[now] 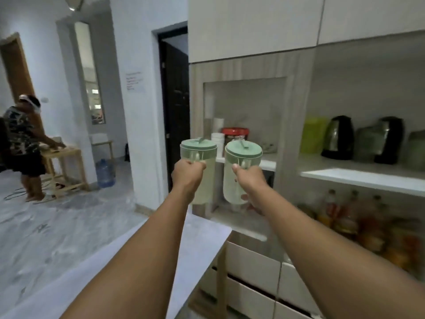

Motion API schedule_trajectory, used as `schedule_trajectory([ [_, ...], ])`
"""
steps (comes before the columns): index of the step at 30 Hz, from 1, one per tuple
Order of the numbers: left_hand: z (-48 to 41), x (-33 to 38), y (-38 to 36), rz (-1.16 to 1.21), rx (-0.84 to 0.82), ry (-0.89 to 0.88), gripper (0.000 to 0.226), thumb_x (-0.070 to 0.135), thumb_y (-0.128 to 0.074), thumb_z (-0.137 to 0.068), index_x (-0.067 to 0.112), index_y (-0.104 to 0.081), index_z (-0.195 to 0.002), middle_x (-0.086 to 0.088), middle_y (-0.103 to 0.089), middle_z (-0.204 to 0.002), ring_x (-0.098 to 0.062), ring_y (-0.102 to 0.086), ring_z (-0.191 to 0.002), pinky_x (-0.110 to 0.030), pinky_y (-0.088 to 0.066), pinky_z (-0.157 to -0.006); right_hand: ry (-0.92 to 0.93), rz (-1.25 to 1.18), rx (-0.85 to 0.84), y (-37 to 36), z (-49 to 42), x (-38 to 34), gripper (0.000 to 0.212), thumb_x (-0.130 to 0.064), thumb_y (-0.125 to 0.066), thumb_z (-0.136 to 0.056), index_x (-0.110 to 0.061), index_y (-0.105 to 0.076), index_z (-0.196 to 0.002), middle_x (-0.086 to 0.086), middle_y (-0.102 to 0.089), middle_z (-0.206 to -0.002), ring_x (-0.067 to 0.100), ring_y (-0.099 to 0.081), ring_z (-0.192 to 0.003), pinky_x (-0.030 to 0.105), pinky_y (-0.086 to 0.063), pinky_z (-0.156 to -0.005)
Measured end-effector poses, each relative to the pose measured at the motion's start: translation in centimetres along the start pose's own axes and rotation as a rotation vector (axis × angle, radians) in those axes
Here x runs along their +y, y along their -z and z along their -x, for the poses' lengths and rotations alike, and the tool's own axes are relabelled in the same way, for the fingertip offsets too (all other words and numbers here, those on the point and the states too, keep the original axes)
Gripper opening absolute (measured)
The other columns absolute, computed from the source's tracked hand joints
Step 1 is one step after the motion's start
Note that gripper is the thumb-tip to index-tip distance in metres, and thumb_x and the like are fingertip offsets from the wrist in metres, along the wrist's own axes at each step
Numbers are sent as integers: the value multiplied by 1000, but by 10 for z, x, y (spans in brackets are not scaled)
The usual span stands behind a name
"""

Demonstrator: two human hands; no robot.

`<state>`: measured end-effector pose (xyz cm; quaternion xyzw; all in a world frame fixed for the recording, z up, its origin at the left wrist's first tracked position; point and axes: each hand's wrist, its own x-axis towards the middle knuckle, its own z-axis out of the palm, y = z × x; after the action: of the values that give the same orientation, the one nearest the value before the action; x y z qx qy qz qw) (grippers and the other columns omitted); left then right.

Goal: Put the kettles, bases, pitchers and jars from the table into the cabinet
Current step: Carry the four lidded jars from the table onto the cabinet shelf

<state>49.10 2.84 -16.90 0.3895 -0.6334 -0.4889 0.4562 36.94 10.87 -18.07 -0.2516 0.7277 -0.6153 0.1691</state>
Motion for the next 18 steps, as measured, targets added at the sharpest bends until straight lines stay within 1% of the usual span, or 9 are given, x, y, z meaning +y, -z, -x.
schedule_trajectory([
  [2,13,20,-45,31,-96,-47,14,24,-65,-86,11,-67,-91,-6,-66,-86,-25,-61,-82,-27,-49,-68,9,0,97,50,-7,-3,49,-38,-59,-94,-6,-56,-131,17,-61,-133,38,-57,-122,56,-48,-101],
  [4,26,36,-88,56,-183,-82,11,22,-63,-87,12,-65,-88,-5,-65,-83,-23,-62,-80,-25,-47,-63,13,10,186,98,-14,-3,50,-39,-59,-94,-6,-55,-132,17,-62,-133,39,-57,-122,55,-48,-102],
  [7,40,54,-156,74,-274,-125,13,24,-65,-86,11,-65,-87,-9,-68,-91,-25,-61,-84,-28,-43,-69,2,23,296,167,-31,4,50,-42,-57,-94,-9,-54,-133,14,-62,-130,36,-58,-119,53,-51,-99],
  [10,51,66,-222,85,-340,-137,23,26,-63,-88,7,-66,-101,-6,-65,-94,-23,-59,-86,-28,-41,-70,-13,30,358,229,-59,17,50,-42,-56,-94,-8,-55,-130,14,-64,-124,35,-60,-111,47,-53,-89],
  [11,53,68,-245,94,-367,-136,22,26,-62,-89,8,-65,-101,-5,-64,-92,-23,-59,-86,-28,-41,-69,-18,34,371,248,-72,22,50,-42,-56,-95,-7,-55,-130,14,-65,-123,35,-60,-109,45,-52,-86],
  [13,53,72,-290,111,-410,-127,12,23,-60,-92,12,-61,-87,-1,-59,-81,-20,-57,-80,-25,-39,-59,-13,39,392,283,-99,31,50,-41,-56,-96,-6,-54,-131,14,-64,-124,35,-60,-109,45,-52,-83],
  [14,51,73,-313,128,-425,-120,15,20,-59,-93,15,-57,-79,1,-56,-76,-16,-55,-74,-24,-37,-54,-8,42,398,298,-115,36,50,-40,-55,-96,-5,-53,-131,15,-63,-124,35,-59,-110,45,-52,-83],
  [16,43,73,-357,143,-436,-109,17,16,-58,-93,16,-54,-77,3,-53,-73,-10,-50,-66,-21,-34,-51,-3,48,404,325,-151,45,51,-40,-56,-96,-4,-53,-132,16,-63,-126,36,-60,-113,47,-52,-88],
  [18,31,73,-398,136,-417,-92,18,15,-58,-92,16,-55,-75,2,-55,-73,-12,-54,-67,-22,-37,-53,-14,61,394,346,-187,53,51,-40,-56,-95,-4,-54,-132,16,-63,-126,36,-60,-113,49,-52,-91],
])
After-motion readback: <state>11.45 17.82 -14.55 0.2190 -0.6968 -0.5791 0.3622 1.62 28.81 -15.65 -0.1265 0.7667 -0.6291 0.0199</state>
